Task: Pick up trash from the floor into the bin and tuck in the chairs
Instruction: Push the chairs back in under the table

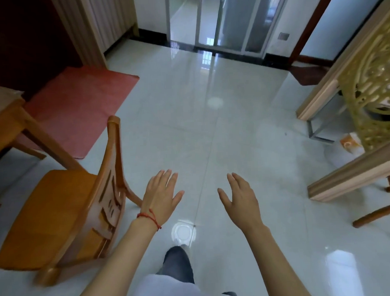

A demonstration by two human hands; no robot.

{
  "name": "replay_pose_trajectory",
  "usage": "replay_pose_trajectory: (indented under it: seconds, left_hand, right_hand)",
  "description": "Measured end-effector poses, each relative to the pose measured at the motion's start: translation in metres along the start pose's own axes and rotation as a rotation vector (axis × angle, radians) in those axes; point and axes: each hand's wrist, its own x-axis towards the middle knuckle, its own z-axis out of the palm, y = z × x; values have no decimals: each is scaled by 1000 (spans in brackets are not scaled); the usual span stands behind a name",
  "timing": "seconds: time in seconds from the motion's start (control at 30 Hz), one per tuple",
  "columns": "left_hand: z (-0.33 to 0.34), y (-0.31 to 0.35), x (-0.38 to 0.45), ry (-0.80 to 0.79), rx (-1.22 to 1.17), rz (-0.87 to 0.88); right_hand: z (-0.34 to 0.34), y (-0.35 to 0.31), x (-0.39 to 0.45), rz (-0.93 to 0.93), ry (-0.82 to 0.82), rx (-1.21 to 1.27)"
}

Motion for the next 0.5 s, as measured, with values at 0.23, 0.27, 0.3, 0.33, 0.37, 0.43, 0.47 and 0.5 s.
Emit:
replay_pose_trajectory:
  seconds: [0.23,0.27,0.3,0.33,0.37,0.43,0.47,0.5]
  left_hand:
    - [-9,-20,63,0,20,-51]
    - [-9,-23,68,-1,22,-68]
    - [-9,-25,73,-6,15,-91]
    - [-11,-28,77,-14,-8,-118]
    - [-11,-30,81,-10,-41,-141]
    - [-14,-34,89,14,-116,-205]
    - [-16,-35,92,24,-141,-240]
    - [-16,-37,96,46,-145,-272]
  right_hand:
    - [-6,-11,81,-45,-10,-3]
    - [-5,-14,89,-56,-23,0]
    - [-4,-17,98,-71,-39,5]
    - [-3,-20,107,-89,-56,8]
    - [-2,-23,116,-112,-72,8]
    - [0,-30,136,-165,-106,3]
    - [1,-33,146,-193,-125,2]
    - [3,-37,157,-227,-138,0]
